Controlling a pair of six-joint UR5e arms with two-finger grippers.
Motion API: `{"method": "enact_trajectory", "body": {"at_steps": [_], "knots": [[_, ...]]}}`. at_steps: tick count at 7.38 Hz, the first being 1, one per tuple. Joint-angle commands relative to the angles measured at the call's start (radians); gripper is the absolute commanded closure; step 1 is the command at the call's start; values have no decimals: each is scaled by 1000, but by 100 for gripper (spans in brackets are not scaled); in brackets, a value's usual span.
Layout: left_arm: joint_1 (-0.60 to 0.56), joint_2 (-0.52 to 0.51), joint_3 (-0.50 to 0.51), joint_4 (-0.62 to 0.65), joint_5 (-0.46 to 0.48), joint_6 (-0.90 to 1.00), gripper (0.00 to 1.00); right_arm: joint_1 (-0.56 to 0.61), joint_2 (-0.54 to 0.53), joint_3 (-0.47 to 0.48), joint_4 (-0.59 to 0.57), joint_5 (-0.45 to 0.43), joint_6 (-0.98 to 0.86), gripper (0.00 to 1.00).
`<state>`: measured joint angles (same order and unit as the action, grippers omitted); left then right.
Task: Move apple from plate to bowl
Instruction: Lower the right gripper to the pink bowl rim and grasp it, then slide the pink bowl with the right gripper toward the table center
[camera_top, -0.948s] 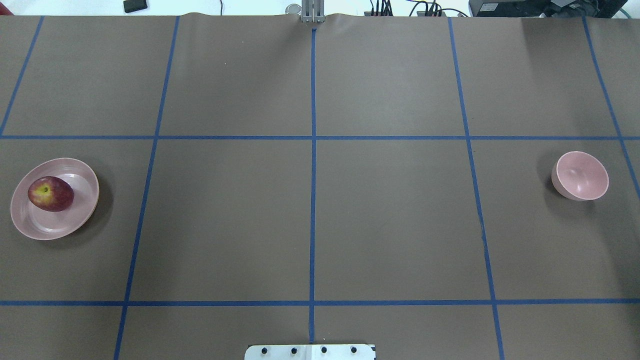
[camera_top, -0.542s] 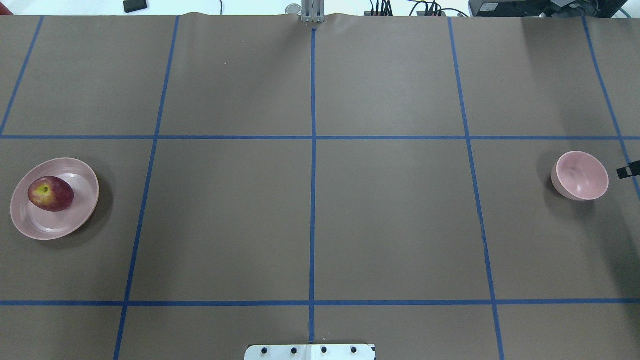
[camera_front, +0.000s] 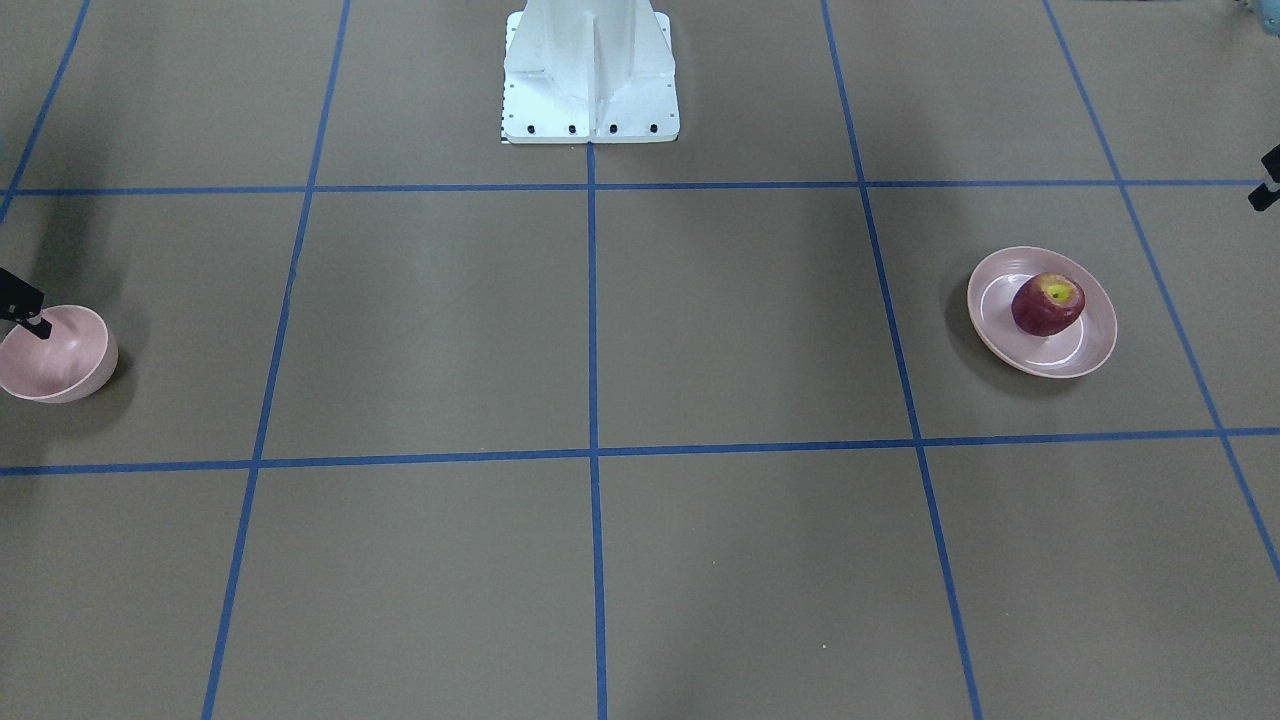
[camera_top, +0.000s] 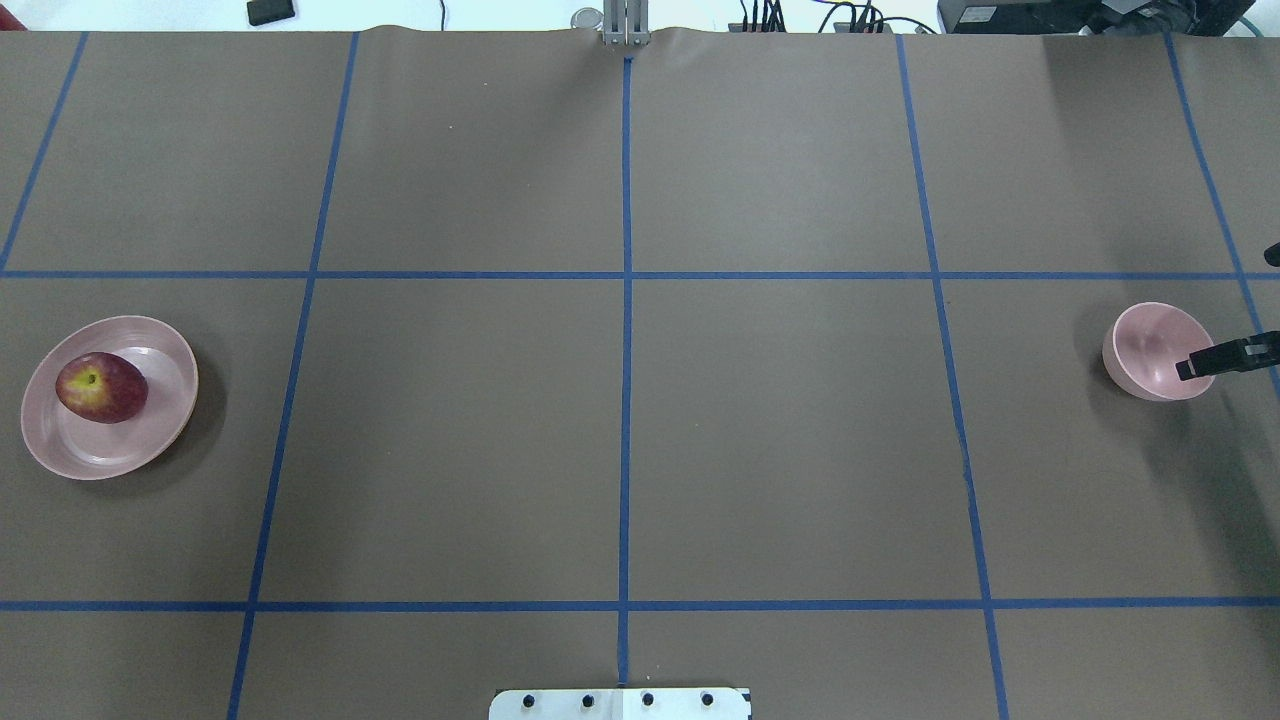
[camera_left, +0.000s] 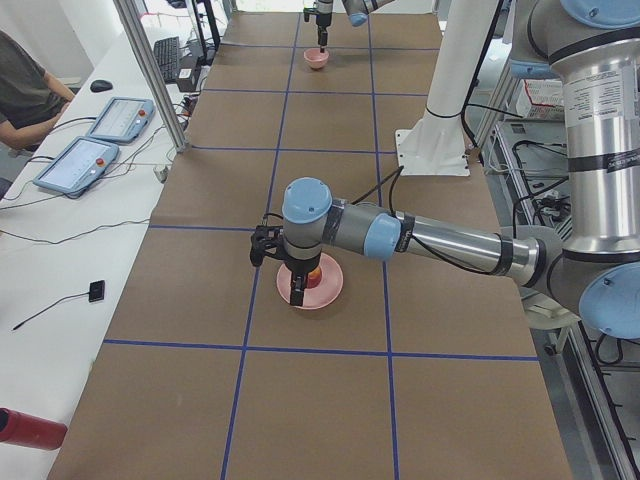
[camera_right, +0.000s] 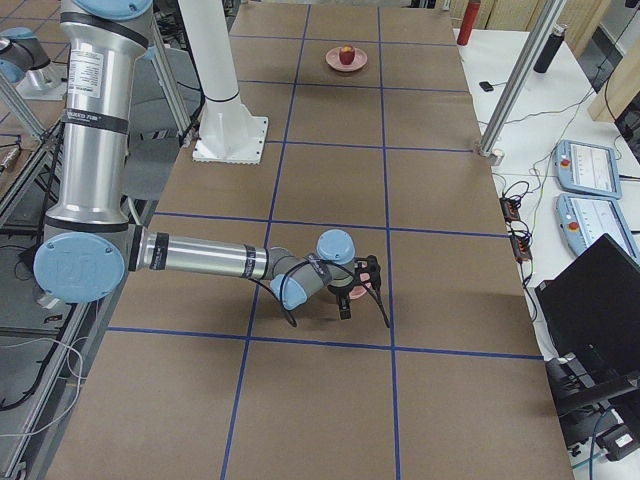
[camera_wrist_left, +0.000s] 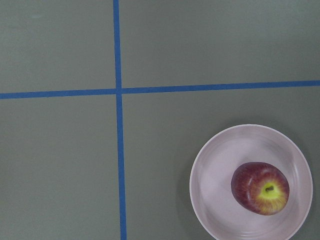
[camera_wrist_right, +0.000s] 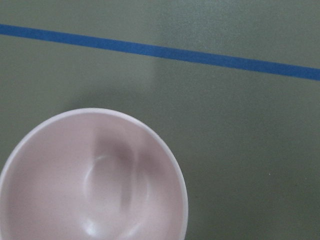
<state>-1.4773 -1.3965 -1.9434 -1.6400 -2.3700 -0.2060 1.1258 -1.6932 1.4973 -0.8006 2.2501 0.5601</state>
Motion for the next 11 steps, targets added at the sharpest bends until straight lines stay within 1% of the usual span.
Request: {"method": "enact_trajectory", "body": {"at_steps": [1, 2, 3, 5, 7, 8, 9, 10, 11], "knots": [[0, 4, -3, -1, -2, 0, 2, -3, 53, -58, 7, 0, 89, 12], [0, 7, -2, -1, 0, 2, 2, -3, 53, -58, 7, 19, 92, 99], [0, 8, -5, -1, -2, 0, 2, -3, 56, -60, 7, 26, 92, 100], [0, 10, -2, -9, -44, -1, 2, -3, 56, -48, 7, 54, 95, 100], [0, 10, -3, -41, -46, -1, 2, -1, 56, 16, 6, 135, 98, 100], [0, 10, -3, -47, -46, -1, 2, -3, 66, 52, 4, 132, 122, 100], [0, 10, -3, -47, -46, -1, 2, -9, 129, 78, 1, 141, 247, 100], [0, 10, 0, -46, -46, 2, 2, -83, 215, 78, 0, 122, 409, 100], [0, 10, 1, -47, -46, 2, 2, -178, 318, 80, -2, 39, 549, 100]]}}
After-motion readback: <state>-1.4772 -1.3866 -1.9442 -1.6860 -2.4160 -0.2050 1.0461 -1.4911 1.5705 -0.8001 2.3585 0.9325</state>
